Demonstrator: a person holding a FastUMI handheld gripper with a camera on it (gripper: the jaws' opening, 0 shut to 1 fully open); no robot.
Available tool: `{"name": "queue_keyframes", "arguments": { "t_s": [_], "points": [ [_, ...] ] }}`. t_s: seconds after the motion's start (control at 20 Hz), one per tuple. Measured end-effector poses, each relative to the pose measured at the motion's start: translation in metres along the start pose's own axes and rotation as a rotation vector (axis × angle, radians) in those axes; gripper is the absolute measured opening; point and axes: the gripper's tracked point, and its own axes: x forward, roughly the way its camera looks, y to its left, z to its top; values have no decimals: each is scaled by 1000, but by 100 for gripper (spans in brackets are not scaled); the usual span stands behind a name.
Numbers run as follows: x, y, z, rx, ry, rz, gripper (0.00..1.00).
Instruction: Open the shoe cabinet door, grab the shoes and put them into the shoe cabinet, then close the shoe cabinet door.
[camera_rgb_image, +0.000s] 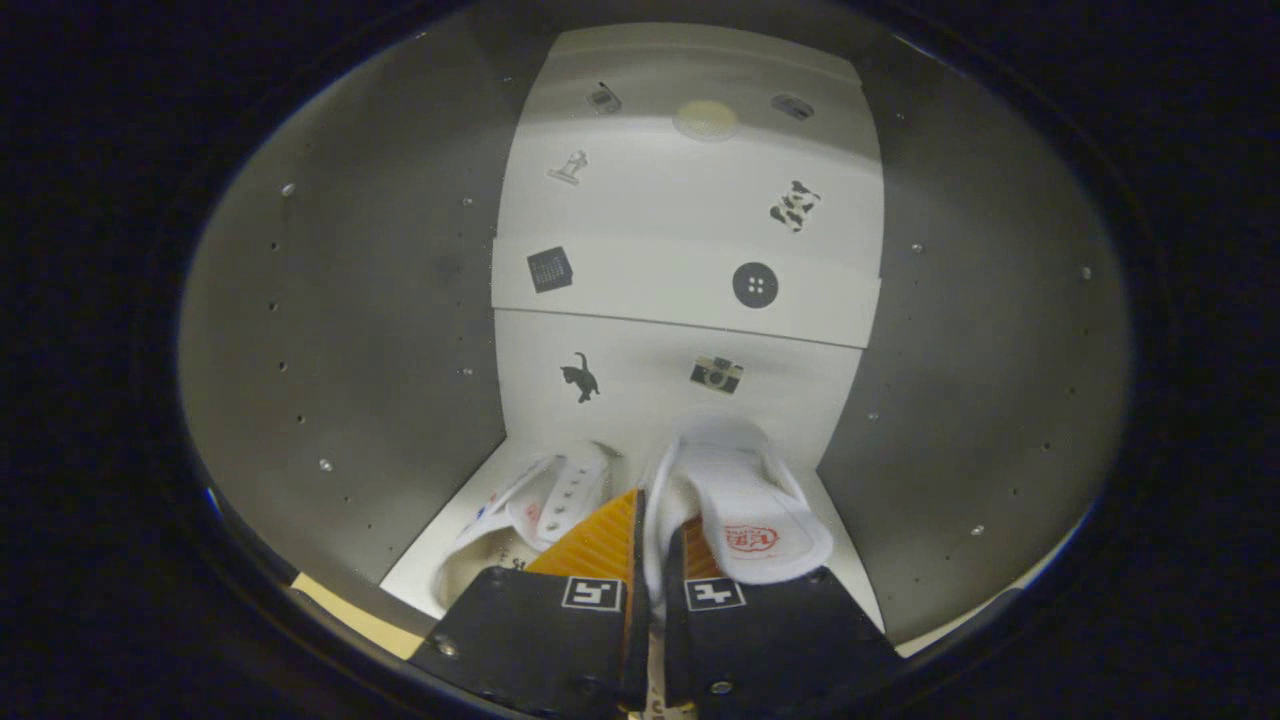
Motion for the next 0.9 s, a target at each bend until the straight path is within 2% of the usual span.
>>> {"name": "queue_keyframes", "arguments": {
  "t_s": [0.25,0.55,0.7,0.75,0.8,0.9],
  "points": [
    [29,-4,-15,9,74,1,10],
    [40,-1,-32,13,171,-2,12],
    [39,-6,-35,40,162,-16,25],
    [36,-6,-29,34,138,-24,35],
    [31,-5,-24,36,116,-25,40],
    [23,0,-21,47,101,-13,66]
  ]
}}
